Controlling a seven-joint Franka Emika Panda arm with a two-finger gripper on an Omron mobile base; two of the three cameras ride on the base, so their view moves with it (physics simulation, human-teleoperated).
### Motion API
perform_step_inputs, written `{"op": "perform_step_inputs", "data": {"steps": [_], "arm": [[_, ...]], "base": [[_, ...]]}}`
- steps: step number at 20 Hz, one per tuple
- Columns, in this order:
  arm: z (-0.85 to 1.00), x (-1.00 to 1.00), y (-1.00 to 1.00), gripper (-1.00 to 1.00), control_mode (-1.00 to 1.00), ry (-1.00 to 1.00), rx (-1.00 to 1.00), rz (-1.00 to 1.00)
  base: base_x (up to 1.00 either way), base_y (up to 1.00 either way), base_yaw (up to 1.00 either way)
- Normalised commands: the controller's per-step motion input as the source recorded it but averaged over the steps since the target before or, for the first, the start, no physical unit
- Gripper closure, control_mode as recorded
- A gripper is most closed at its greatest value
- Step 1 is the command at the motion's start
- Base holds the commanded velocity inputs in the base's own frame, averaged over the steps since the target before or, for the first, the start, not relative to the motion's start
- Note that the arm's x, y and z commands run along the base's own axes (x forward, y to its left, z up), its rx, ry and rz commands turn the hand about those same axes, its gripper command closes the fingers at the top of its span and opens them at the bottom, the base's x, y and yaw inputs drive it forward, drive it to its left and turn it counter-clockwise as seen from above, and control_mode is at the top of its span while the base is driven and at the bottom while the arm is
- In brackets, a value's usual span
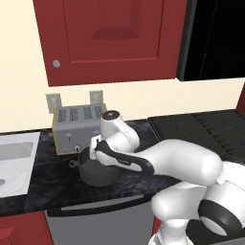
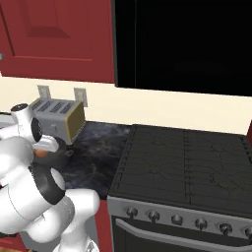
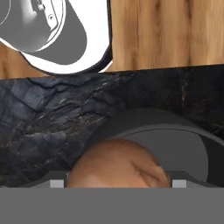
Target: Turn on the sink faucet. Then move the onion from the counter to the sink. Turn off the sink. Move the vegetable from the sink to the pot next to the stove. Finally move the pot to the front left burner.
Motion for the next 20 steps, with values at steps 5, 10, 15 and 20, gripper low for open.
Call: {"op": "perform_step_inputs", "data": {"steps": [5,10,15,20], "arm": [[-0.21,0.27,0.25,1.0,-1.0,0.07,-0.04,0.0],[-0.25,0.31,0.08,1.0,-1.0,0.06,-0.04,0.0],[-0.32,0.22,0.04,1.0,-1.0,0.01,-0.02,0.0],[-0.29,0.1,0.04,1.0,-1.0,0.0,-0.01,0.0]], "base": [[0.0,0.0,0.0],[0.0,0.0,0.0],[0.0,0.0,0.0],[0.0,0.0,0.0]]}}
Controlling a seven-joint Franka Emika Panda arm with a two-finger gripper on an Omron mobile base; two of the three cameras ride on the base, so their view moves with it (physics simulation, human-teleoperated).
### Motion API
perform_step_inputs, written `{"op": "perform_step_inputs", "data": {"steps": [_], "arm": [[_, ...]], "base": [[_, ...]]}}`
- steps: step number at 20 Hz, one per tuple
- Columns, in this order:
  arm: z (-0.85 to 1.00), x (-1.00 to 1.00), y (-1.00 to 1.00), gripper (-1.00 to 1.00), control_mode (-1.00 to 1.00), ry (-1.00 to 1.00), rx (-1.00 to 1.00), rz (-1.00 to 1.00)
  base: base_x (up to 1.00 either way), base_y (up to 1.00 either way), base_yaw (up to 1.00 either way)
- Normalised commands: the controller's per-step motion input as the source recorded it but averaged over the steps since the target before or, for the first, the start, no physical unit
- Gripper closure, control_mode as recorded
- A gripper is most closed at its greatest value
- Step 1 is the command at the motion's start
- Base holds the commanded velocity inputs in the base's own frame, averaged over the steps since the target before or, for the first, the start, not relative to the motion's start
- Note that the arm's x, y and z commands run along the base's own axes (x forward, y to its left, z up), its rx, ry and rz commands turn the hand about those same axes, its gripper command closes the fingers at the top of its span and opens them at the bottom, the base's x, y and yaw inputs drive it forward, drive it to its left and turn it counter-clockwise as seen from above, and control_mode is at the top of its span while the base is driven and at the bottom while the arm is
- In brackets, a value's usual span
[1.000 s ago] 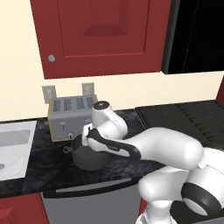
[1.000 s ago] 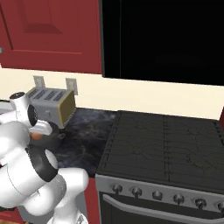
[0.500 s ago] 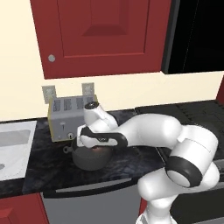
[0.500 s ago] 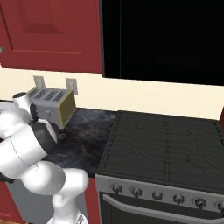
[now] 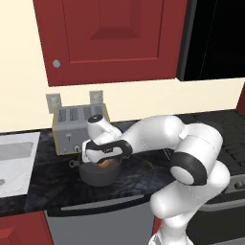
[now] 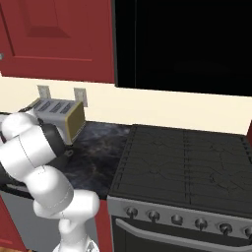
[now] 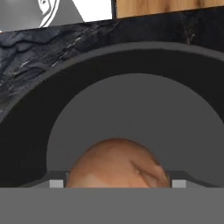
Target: Turn on the sink faucet. Then move the onion from the counter to the sink. Turn off the sink. Move the vegetable from the sink to the pot next to the stove. Finally move the pot to the front left burner.
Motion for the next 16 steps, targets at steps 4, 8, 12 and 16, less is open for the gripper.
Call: {"op": "perform_step_inputs", "data": {"steps": [4,8,12,16], "arm": [[-0.22,0.05,0.05,1.0,-1.0,0.0,0.0,0.0],[-0.24,0.04,0.01,-1.0,-1.0,0.0,0.0,0.0],[-0.07,0.01,0.0,-1.0,-1.0,-0.04,0.0,0.0],[0.0,0.0,0.0,-1.0,-1.0,-0.08,0.0,0.0]], "base": [[0.0,0.0,0.0],[0.0,0.0,0.0],[0.0,0.0,0.0],[0.0,0.0,0.0]]}}
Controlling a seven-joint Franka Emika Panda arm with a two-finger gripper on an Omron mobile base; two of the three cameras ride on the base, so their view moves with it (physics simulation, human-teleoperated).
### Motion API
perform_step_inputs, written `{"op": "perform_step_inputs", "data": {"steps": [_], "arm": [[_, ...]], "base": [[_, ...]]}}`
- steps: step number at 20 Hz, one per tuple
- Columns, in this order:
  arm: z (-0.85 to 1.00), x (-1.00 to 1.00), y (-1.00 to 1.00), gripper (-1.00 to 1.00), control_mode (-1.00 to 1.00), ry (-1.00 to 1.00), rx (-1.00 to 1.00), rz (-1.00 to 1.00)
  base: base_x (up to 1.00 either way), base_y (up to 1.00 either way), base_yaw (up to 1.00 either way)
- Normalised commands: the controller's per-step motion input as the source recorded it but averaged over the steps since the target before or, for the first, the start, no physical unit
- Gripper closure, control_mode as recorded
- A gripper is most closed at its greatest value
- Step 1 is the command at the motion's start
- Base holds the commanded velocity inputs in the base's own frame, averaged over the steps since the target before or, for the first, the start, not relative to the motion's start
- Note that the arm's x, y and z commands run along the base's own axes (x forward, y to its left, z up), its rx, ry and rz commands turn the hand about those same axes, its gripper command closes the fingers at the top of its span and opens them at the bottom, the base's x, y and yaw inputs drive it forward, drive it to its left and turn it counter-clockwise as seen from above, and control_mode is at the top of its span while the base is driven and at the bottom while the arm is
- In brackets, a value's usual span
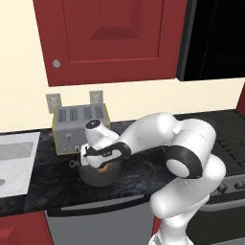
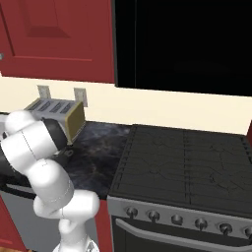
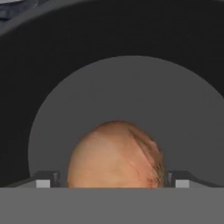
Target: Turn on the sink faucet. Then move the onion from the counter to the sink. Turn off the sink. Move the vegetable from the sink to the pot next to the stove. Finally move the pot to the front left burner.
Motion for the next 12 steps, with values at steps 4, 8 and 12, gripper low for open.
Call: {"op": "perform_step_inputs", "data": {"steps": [4,8,12], "arm": [[0.04,0.0,0.0,-1.0,-1.0,-0.08,0.0,0.0],[0.23,-0.04,0.0,-1.0,-1.0,-0.07,0.0,0.0],[0.38,-0.12,-0.07,-1.0,-1.0,-0.05,0.0,-0.02]], "base": [[0.0,0.0,0.0],[0.0,0.0,0.0],[0.0,0.0,0.0]]}}
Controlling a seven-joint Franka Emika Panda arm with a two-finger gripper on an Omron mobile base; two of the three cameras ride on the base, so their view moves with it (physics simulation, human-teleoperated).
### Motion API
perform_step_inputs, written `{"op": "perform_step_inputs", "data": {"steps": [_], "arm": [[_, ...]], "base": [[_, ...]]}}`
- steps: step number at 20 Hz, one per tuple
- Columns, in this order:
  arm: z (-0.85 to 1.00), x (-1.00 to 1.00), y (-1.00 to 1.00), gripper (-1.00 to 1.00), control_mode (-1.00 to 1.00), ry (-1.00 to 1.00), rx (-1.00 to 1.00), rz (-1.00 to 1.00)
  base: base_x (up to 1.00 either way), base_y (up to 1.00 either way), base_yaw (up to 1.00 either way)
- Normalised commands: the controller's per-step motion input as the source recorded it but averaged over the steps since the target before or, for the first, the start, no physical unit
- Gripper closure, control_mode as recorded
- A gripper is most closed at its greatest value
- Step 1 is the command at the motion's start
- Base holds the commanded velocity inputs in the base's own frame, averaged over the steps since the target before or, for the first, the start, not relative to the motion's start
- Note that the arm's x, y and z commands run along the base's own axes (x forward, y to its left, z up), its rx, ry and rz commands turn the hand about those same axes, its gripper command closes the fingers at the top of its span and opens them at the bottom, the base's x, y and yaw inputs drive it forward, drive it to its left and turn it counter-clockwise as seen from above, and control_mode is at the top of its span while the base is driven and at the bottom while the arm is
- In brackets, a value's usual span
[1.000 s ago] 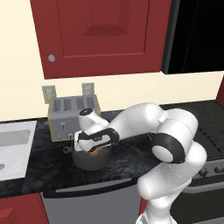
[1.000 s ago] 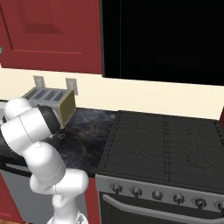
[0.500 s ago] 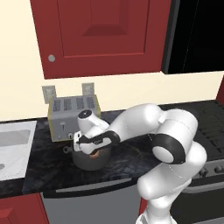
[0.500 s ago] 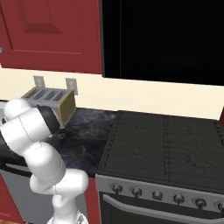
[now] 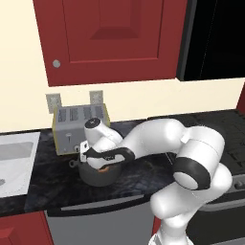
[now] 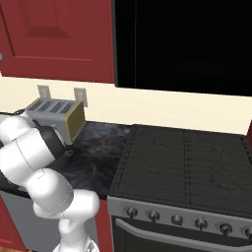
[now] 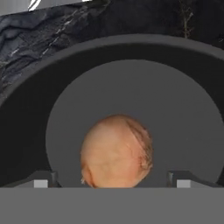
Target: Turn on the sink faucet. Then move the onion from the counter to the sink. Turn off the sink. Move the vegetable from the sink to the pot next to the stove. Finally move the pot to the front left burner.
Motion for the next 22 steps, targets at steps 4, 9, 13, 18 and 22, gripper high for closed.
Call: {"op": "perform_step_inputs", "data": {"steps": [4,9,13,18,22], "arm": [[0.3,-0.14,-0.17,-1.0,-1.0,-0.02,0.0,-0.06],[0.06,-0.2,-0.35,-1.0,-1.0,0.0,0.0,-0.09],[0.0,-0.16,-0.36,-1.0,-1.0,-0.01,0.01,-0.09],[0.0,-0.05,-0.3,-1.0,-1.0,-0.02,0.02,-0.08],[0.0,0.0,-0.16,-1.0,-1.0,-0.01,0.02,-0.05]], "base": [[0.0,0.0,0.0],[0.0,0.0,0.0],[0.0,0.0,0.0],[0.0,0.0,0.0],[0.0,0.0,0.0]]}}
